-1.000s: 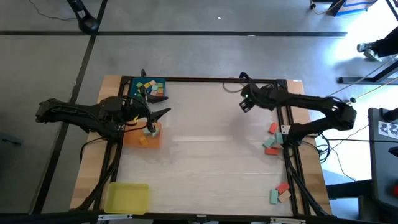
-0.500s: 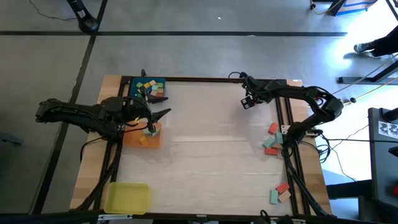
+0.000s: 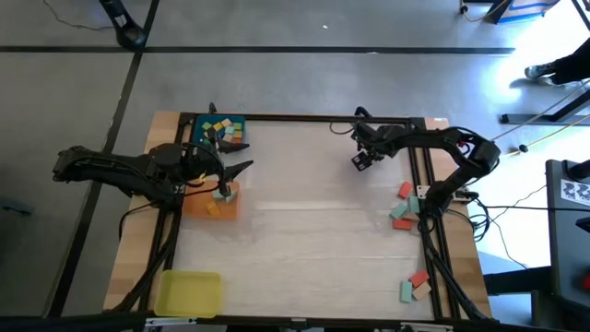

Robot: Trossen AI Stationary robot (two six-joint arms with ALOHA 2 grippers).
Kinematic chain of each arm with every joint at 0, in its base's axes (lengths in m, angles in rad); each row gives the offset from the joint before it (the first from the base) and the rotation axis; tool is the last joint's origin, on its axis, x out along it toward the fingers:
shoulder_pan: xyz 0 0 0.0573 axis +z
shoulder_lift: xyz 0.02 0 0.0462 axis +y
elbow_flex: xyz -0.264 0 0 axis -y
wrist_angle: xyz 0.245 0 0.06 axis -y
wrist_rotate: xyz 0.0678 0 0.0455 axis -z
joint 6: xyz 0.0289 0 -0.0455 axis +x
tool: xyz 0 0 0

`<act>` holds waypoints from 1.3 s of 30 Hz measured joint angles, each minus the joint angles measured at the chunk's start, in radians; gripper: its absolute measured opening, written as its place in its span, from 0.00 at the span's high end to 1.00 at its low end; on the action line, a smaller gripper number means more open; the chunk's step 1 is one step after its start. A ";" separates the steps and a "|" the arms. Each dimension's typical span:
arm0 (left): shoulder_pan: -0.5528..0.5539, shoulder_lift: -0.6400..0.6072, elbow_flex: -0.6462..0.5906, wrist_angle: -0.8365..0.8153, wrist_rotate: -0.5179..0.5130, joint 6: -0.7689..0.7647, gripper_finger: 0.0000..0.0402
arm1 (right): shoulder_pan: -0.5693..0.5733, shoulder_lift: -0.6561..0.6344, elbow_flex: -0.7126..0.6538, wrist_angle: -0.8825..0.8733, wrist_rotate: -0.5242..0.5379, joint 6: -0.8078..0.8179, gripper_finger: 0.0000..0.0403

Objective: Sort blocks by size
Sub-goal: Put the red triangular block into the orange bin

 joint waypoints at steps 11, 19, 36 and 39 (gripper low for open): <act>0.000 0.000 0.000 0.002 0.000 -0.014 0.49 | 0.164 0.003 0.107 -0.092 -0.105 -0.059 0.34; 0.000 0.000 0.000 0.002 -0.001 -0.020 0.49 | 0.166 0.002 0.225 -0.290 -0.060 -0.339 0.34; 0.000 0.000 -0.001 -0.005 -0.001 0.010 0.49 | 0.165 0.009 0.082 -0.010 -0.105 -1.045 0.34; 0.000 0.000 -0.001 -0.005 -0.001 0.010 0.49 | 0.165 0.032 0.082 -0.010 -0.106 -1.034 0.37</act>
